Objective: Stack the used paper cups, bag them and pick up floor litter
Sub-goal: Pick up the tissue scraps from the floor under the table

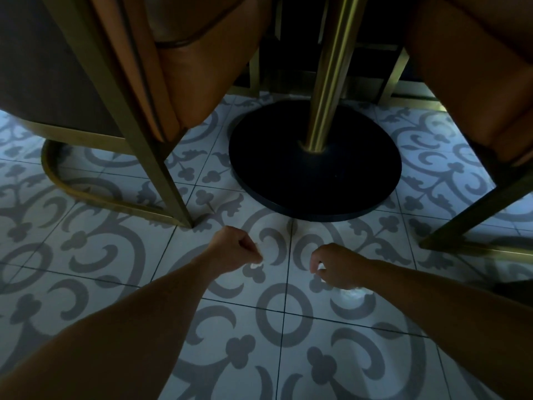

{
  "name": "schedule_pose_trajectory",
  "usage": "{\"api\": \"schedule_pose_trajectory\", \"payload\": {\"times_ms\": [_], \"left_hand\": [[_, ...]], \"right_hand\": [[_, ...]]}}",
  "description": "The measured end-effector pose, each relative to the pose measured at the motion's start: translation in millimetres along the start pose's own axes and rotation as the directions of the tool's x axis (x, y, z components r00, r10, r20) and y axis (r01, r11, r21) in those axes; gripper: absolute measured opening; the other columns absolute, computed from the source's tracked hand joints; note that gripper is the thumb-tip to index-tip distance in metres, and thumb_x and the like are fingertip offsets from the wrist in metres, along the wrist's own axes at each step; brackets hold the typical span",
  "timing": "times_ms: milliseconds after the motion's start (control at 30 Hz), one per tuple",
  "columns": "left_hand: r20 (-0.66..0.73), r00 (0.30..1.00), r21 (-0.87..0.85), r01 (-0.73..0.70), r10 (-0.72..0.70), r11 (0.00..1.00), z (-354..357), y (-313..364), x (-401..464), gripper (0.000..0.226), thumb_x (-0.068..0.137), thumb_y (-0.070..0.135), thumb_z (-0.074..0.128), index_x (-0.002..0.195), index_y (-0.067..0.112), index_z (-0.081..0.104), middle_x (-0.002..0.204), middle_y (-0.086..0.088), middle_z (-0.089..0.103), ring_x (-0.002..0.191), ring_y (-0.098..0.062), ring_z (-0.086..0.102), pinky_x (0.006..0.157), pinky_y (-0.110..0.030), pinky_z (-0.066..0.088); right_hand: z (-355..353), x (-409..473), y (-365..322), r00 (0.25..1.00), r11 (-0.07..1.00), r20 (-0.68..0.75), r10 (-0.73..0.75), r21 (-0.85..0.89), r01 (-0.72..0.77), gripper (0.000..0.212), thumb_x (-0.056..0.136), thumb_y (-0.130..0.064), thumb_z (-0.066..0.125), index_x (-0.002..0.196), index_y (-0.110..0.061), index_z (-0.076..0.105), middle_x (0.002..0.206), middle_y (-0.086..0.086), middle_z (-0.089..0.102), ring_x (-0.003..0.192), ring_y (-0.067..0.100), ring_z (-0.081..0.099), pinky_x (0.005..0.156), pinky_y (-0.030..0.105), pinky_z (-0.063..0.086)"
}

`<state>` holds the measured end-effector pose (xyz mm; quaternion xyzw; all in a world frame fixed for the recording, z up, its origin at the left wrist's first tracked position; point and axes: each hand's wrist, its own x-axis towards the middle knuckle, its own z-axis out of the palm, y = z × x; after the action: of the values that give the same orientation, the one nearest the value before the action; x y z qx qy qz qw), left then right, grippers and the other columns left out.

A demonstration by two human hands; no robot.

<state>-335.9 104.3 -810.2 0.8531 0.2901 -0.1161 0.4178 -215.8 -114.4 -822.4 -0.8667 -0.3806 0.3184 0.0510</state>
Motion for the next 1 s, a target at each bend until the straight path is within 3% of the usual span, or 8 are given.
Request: {"api": "schedule_pose_trajectory", "payload": {"times_ms": [133, 233, 367, 500, 700, 867, 1000], "left_hand": [[0.004, 1.0, -0.139, 0.022, -0.022, 0.99, -1.9, -0.7, 1.1, 0.015, 0.074, 0.007, 0.08, 0.085, 0.008, 0.069, 0.088, -0.013, 0.073, 0.084, -0.026, 0.072, 0.076, -0.037, 0.062], [-0.004, 1.0, -0.23, 0.024, -0.026, 0.973, -2.4, 0.3, 1.6, 0.021, 0.075, 0.0, 0.078, 0.09, 0.008, 0.067, 0.098, -0.021, 0.07, 0.09, -0.034, 0.072, 0.081, -0.045, 0.062], [0.054, 0.997, -0.321, 0.073, -0.059, 0.944, 0.1, 1.3, 1.8, 0.037, 0.079, -0.002, 0.073, 0.115, 0.004, 0.065, 0.108, -0.021, 0.066, 0.093, -0.035, 0.07, 0.077, -0.038, 0.063], [0.096, 0.991, -0.381, 0.121, -0.091, 0.917, 0.3, 3.3, 2.2, 0.024, 0.084, -0.002, 0.07, 0.108, 0.002, 0.072, 0.107, -0.021, 0.067, 0.097, -0.032, 0.069, 0.081, -0.035, 0.061], [0.136, 0.986, -0.481, 0.148, -0.093, 0.864, -2.0, 2.2, 2.2, 0.025, 0.083, 0.003, 0.074, 0.107, -0.001, 0.072, 0.11, -0.025, 0.07, 0.105, -0.033, 0.069, 0.095, -0.041, 0.057], [0.203, 0.978, -0.501, 0.136, -0.036, 0.855, -3.5, 1.0, 1.2, 0.028, 0.082, 0.002, 0.075, 0.11, 0.001, 0.071, 0.115, -0.022, 0.071, 0.113, -0.031, 0.067, 0.102, -0.038, 0.052], [0.222, 0.975, -0.474, 0.111, -0.003, 0.873, -3.7, 0.6, 0.2, 0.03, 0.086, 0.005, 0.072, 0.115, 0.003, 0.067, 0.118, -0.02, 0.069, 0.114, -0.03, 0.065, 0.096, -0.035, 0.056]], "right_hand": [[0.4, -0.2, 0.8, 1.0, 1.0, -0.02, -0.003, 0.006, 0.004, 0.022, 0.092, -0.012, 0.052, 0.107, -0.015, 0.068, 0.115, 0.008, 0.067, 0.098, 0.021, 0.066, 0.087, 0.036, 0.056], [1.5, 0.6, 1.5, 1.0, 1.0, -0.026, -0.005, 0.007, 0.005, 0.02, 0.091, -0.014, 0.054, 0.105, -0.018, 0.068, 0.118, 0.005, 0.065, 0.104, 0.019, 0.063, 0.089, 0.034, 0.053], [2.5, 0.9, 2.7, 1.0, 1.0, -0.028, -0.005, 0.021, 0.006, 0.018, 0.091, -0.012, 0.054, 0.103, -0.018, 0.066, 0.118, 0.004, 0.064, 0.106, 0.018, 0.061, 0.088, 0.031, 0.052], [3.0, 1.8, 5.1, 0.999, 0.999, -0.041, 0.0, 0.042, 0.002, 0.015, 0.09, -0.012, 0.055, 0.098, -0.024, 0.062, 0.116, 0.004, 0.063, 0.104, 0.018, 0.062, 0.088, 0.035, 0.054], [2.5, 1.8, 6.5, 0.999, 0.998, -0.053, -0.003, 0.059, 0.006, 0.015, 0.09, -0.012, 0.056, 0.097, -0.024, 0.061, 0.116, 0.004, 0.064, 0.106, 0.019, 0.061, 0.088, 0.035, 0.054], [3.0, 2.7, 6.9, 0.998, 0.998, -0.059, -0.012, 0.055, 0.016, 0.017, 0.088, -0.012, 0.057, 0.093, -0.027, 0.06, 0.114, 0.003, 0.065, 0.107, 0.02, 0.062, 0.09, 0.039, 0.055], [3.9, 3.4, 7.5, 0.998, 0.999, -0.054, -0.017, 0.051, 0.02, 0.017, 0.088, -0.011, 0.057, 0.094, -0.027, 0.06, 0.116, 0.003, 0.064, 0.109, 0.021, 0.062, 0.091, 0.04, 0.055]]}}
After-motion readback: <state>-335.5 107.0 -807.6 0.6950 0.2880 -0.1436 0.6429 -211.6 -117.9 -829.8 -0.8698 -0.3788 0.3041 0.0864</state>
